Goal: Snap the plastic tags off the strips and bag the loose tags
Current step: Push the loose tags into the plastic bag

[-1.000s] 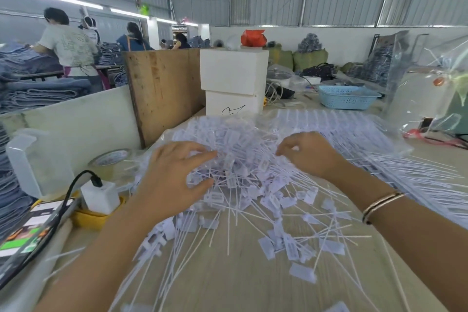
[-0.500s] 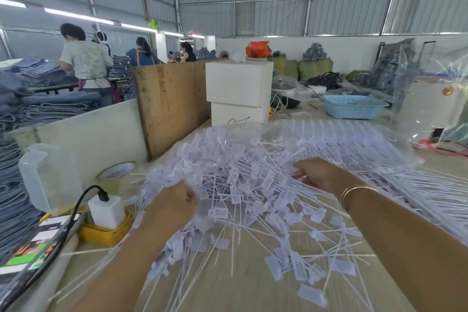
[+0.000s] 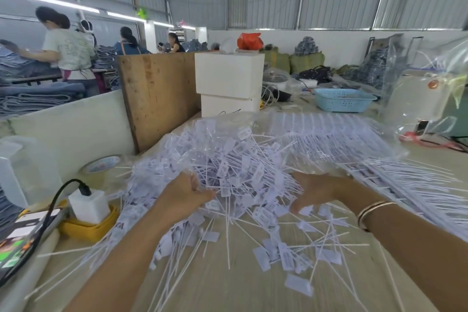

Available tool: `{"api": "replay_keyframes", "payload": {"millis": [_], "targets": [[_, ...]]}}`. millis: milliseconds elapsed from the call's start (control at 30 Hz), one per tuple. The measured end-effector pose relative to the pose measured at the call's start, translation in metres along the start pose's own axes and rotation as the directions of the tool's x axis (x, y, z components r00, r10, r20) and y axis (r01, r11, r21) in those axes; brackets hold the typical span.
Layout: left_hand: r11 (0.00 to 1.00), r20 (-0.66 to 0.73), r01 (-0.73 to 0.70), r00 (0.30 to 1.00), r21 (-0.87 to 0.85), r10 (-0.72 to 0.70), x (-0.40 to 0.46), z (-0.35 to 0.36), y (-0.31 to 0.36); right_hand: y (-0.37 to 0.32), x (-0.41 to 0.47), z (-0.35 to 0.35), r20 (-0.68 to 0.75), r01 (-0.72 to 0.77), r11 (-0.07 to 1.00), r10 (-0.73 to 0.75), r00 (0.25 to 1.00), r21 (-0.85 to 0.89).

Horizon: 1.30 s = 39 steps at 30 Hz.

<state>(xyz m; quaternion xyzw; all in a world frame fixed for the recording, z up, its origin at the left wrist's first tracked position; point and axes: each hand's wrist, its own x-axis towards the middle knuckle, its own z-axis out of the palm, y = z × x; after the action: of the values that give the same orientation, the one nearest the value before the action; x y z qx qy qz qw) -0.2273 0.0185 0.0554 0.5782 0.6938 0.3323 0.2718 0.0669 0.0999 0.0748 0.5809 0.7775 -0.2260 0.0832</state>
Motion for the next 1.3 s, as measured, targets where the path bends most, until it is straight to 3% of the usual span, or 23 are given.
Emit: {"api": "replay_keyframes", "payload": {"millis": [67, 200, 267, 400, 533, 600, 700, 767, 800, 867, 967, 1033, 1100, 1200, 1300], "targets": [[0.999, -0.007, -0.016, 1.000, -0.037, 0.016, 0.000, 0.004, 0.004, -0.008, 0.006, 0.012, -0.190, 0.038, 0.998, -0.047, 0.981, -0.050], [0.975, 0.142, 0.036, 0.990, -0.217, -0.005, -0.004, 0.005, 0.005, -0.014, 0.000, 0.009, -0.325, 0.095, 0.989, -0.054, 0.944, 0.113], [0.979, 0.172, 0.055, 0.985, -0.195, -0.021, -0.007, 0.002, 0.005, -0.018, -0.004, 0.000, -0.380, 0.137, 0.963, -0.039, 0.924, 0.232], [0.991, 0.152, -0.001, 0.988, -0.130, 0.021, -0.014, 0.005, 0.012, -0.036, -0.008, -0.013, -0.310, 0.203, 0.905, -0.085, 0.947, 0.374], [0.907, 0.201, 0.074, 0.980, -0.415, 0.012, -0.018, 0.003, 0.021, -0.048, -0.001, -0.014, -0.272, 0.133, 0.964, -0.067, 0.960, 0.230], [0.887, 0.144, 0.106, 0.989, -0.450, -0.045, -0.018, -0.002, 0.023, -0.046, 0.001, -0.008, -0.151, 0.089, 0.987, -0.069, 0.986, 0.131], [0.968, 0.076, 0.095, 0.994, -0.233, -0.079, -0.024, -0.010, 0.024, -0.036, -0.006, -0.012, 0.073, 0.016, 0.974, -0.033, 0.997, 0.226], [0.993, 0.051, 0.094, 0.994, 0.070, -0.098, -0.033, -0.022, 0.025, -0.027, -0.013, -0.022, 0.157, -0.034, 0.955, -0.013, 0.987, 0.293], [0.961, 0.006, 0.096, 0.995, 0.260, -0.101, -0.039, -0.030, 0.027, -0.022, -0.013, -0.028, 0.149, -0.056, 0.944, 0.007, 0.989, 0.325], [0.796, -0.165, 0.115, 0.986, 0.594, -0.019, -0.047, -0.048, 0.034, -0.011, 0.000, -0.038, -0.006, -0.094, 0.901, 0.107, 0.994, 0.423], [0.646, -0.280, 0.051, 0.925, 0.762, 0.256, -0.053, -0.050, 0.061, -0.006, 0.031, -0.039, -0.199, -0.105, 0.831, 0.251, 0.947, 0.546], [0.619, -0.127, -0.214, 0.879, 0.756, 0.459, -0.051, -0.024, 0.083, -0.015, 0.045, -0.031, -0.214, -0.106, 0.828, 0.262, 0.941, 0.550], [0.518, 0.098, -0.477, 0.796, 0.710, 0.598, -0.042, 0.015, 0.097, -0.024, 0.055, -0.019, -0.249, -0.077, 0.775, 0.293, 0.923, 0.627], [0.395, 0.236, -0.561, 0.745, 0.727, 0.624, -0.012, 0.068, 0.093, -0.031, 0.058, -0.010, -0.301, 0.086, 0.563, 0.301, 0.905, 0.822], [0.244, 0.299, -0.545, 0.720, 0.802, 0.626, 0.013, 0.096, 0.087, -0.028, 0.045, -0.012, -0.256, 0.095, 0.444, 0.320, 0.912, 0.891]]}}
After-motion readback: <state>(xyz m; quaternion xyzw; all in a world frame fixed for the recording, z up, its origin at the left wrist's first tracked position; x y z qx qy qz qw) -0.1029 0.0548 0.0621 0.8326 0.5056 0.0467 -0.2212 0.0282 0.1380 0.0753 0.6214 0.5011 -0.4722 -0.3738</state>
